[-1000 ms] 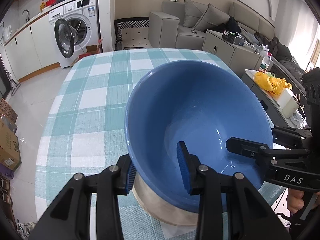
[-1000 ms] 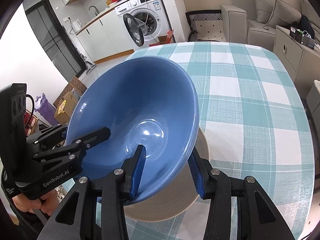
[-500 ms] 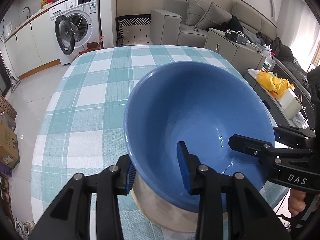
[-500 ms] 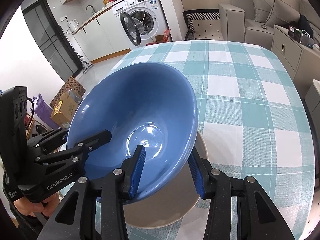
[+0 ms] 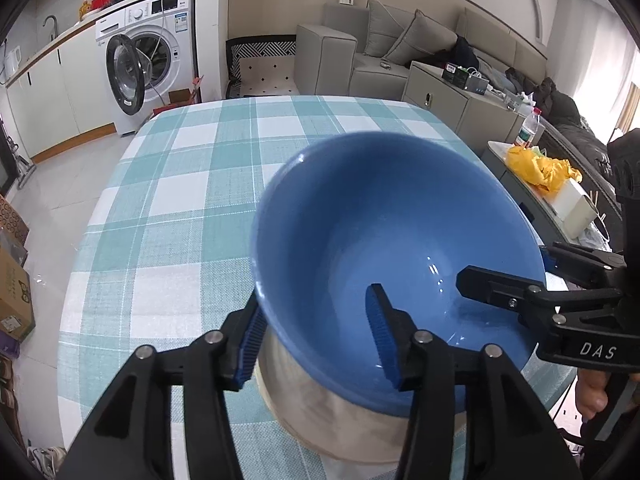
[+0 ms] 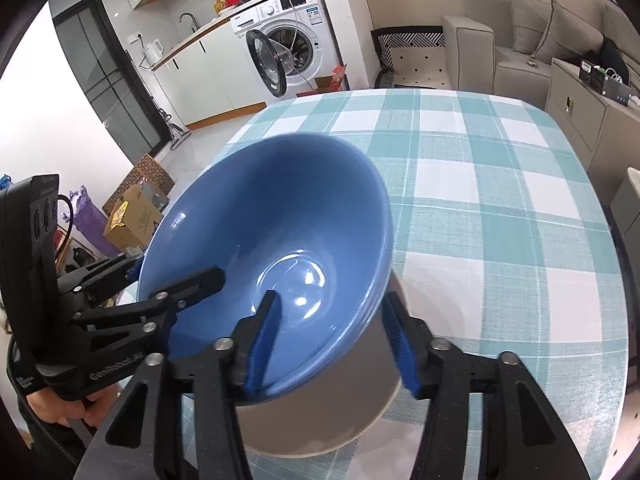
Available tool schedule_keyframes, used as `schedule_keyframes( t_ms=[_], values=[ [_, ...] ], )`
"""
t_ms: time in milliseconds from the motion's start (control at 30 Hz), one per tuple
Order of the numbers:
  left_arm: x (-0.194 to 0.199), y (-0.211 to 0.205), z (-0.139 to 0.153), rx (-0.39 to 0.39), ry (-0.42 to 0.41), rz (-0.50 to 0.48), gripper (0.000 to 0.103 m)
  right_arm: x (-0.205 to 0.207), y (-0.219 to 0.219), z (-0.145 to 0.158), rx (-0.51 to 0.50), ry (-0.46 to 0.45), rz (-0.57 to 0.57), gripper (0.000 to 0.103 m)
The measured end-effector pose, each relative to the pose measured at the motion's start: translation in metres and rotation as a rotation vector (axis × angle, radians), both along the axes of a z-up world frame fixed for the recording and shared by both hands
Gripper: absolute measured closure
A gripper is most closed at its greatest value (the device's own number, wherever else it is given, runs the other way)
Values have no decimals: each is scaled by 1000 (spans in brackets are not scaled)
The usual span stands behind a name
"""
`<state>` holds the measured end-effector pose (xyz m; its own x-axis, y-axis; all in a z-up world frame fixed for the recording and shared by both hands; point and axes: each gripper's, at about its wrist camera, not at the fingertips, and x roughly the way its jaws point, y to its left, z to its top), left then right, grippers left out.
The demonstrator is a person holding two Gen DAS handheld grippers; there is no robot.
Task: Organize plates and bowls
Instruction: 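Lower the nested bowls onto the cream plate stack and open both grippers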
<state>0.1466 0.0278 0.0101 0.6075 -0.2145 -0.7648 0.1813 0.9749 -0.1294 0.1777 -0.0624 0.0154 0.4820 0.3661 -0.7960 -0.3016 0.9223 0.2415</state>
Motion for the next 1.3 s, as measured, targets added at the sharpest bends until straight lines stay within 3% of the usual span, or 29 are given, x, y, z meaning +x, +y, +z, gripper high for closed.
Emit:
schedule_keyframes(
  t_ms=[267,400,567,633,700,1033,1167,1300],
  values=[
    [-9,7,3,2,-20,12,43,-6,-14,2,22,-15,-15,28],
    [-16,10,6,-8,-39,7,33,-9,-17,4,25,-23,-16,24],
    [-25,14,10,-7,-73,3,30,-14,-18,5,20,-42,-3,16],
    [-30,17,12,-8,-92,7,11,-16,-20,6,20,-53,-2,11],
    [-37,19,16,-10,-129,18,3,-18,-22,6,21,-74,3,3],
    [-75,25,21,23,-273,36,0,-66,-37,13,74,-269,52,1],
    [-86,30,16,21,-308,58,0,-86,-37,8,11,-359,50,1],
    [-98,31,6,34,-353,79,0,-99,-38,-3,26,-391,51,1]
  ],
)
